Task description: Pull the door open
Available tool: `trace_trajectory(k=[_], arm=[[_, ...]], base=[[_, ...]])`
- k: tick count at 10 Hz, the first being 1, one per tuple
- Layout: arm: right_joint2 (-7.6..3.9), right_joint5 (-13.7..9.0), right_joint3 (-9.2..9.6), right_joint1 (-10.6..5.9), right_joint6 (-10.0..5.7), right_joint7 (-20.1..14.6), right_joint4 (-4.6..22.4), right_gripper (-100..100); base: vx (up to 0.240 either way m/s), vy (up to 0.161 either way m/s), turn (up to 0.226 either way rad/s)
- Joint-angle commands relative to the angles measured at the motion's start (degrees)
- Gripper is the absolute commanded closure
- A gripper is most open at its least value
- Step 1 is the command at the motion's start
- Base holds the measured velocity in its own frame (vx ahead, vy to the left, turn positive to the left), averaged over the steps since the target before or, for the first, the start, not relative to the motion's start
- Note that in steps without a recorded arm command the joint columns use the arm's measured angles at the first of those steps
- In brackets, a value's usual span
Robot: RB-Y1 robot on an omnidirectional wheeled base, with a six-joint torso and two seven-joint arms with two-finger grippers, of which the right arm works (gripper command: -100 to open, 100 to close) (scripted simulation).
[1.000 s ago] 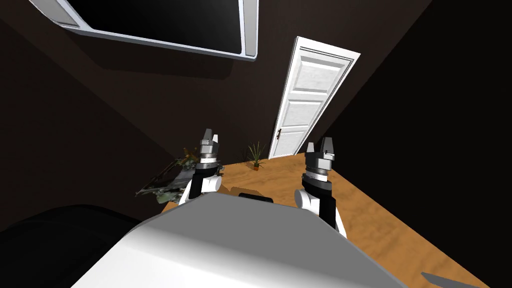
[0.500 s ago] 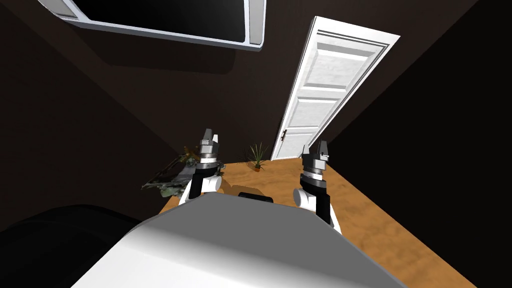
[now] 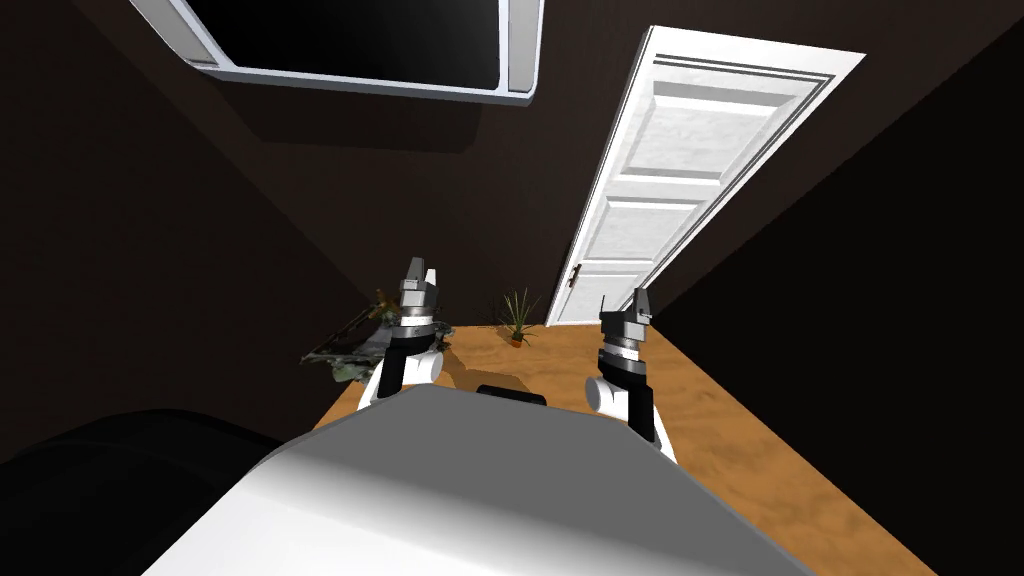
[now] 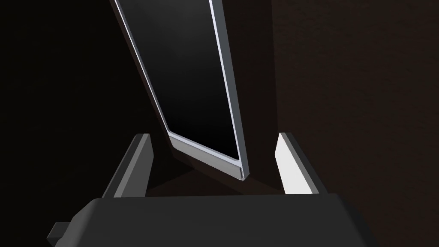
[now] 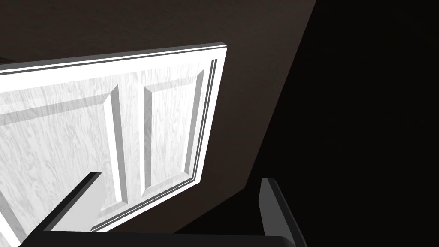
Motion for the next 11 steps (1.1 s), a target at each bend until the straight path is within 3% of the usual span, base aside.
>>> trace_trajectory(k=[1,11], arm=[[-0.33,-1.08,-0.35,-0.35,-0.56,-1.96,1.91,-100],[-1.94,-8.67,-2.6,-3.0,-4.48,-14.97,15.71,-100]], base=[[0.077,-0.103,0.206],[0.069,-0.109,0.19]])
